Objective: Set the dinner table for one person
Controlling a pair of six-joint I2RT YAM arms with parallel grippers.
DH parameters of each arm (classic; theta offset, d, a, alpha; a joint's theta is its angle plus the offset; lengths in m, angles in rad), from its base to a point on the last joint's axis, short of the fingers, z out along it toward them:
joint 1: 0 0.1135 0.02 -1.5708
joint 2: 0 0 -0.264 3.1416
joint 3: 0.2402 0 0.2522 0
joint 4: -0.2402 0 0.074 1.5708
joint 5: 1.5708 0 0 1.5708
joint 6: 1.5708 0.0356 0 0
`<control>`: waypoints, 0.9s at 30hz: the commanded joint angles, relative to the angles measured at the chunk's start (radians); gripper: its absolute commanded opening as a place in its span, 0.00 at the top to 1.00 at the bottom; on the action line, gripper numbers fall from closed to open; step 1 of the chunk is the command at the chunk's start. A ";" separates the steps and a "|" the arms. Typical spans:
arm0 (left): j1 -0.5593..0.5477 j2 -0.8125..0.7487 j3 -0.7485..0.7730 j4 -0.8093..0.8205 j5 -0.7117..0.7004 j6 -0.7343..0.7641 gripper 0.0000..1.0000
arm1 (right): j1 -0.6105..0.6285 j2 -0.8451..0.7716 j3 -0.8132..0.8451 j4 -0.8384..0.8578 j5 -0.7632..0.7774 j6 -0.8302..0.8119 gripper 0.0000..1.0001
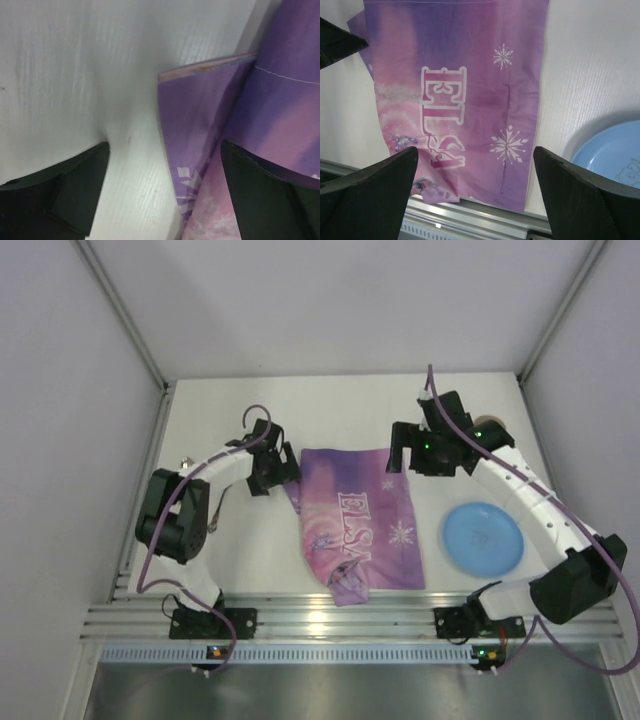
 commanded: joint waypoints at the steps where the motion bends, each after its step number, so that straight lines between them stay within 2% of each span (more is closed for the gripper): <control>1: 0.011 0.075 0.045 0.079 0.057 0.019 0.02 | 0.005 0.018 0.064 -0.029 -0.020 -0.024 0.00; 4: 0.013 0.124 0.063 0.105 0.062 0.004 0.03 | 0.007 0.040 0.081 -0.047 -0.017 -0.038 0.01; 7: 0.013 0.178 0.098 0.113 0.076 -0.003 0.16 | 0.005 0.058 0.091 -0.059 -0.005 -0.055 0.01; 8: 0.013 0.205 0.108 0.113 0.090 -0.001 0.26 | 0.005 0.066 0.092 -0.059 -0.002 -0.061 0.02; 11: 0.013 0.241 0.126 0.113 0.111 -0.009 0.47 | 0.005 0.086 0.106 -0.070 0.003 -0.069 0.02; 12: 0.013 0.247 0.122 0.116 0.119 -0.018 0.59 | 0.005 0.091 0.111 -0.075 0.004 -0.070 0.02; 14: 0.013 0.253 0.111 0.128 0.123 -0.029 0.69 | 0.007 0.100 0.117 -0.073 0.004 -0.073 0.02; 15: 0.013 0.254 0.105 0.131 0.124 -0.032 0.91 | 0.005 0.101 0.117 -0.070 0.003 -0.076 0.02; 16: 0.013 0.255 0.103 0.130 0.125 -0.035 0.98 | 0.007 0.109 0.117 -0.068 0.004 -0.078 0.02; 19: 0.013 0.244 0.102 0.130 0.133 -0.036 1.00 | 0.005 0.120 0.120 -0.067 0.004 -0.075 0.02; 20: 0.013 0.230 0.100 0.130 0.139 -0.038 0.97 | 0.004 0.124 0.120 -0.067 0.003 -0.073 0.02; 21: 0.013 0.224 0.100 0.130 0.148 -0.033 0.88 | 0.007 0.126 0.120 -0.067 0.004 -0.073 0.02; 22: 0.013 0.215 0.100 0.130 0.160 -0.029 0.72 | 0.007 0.126 0.115 -0.065 0.004 -0.072 0.02; 27: 0.018 0.152 0.099 0.136 0.203 -0.012 0.59 | 0.005 0.123 0.092 -0.050 0.003 -0.069 0.02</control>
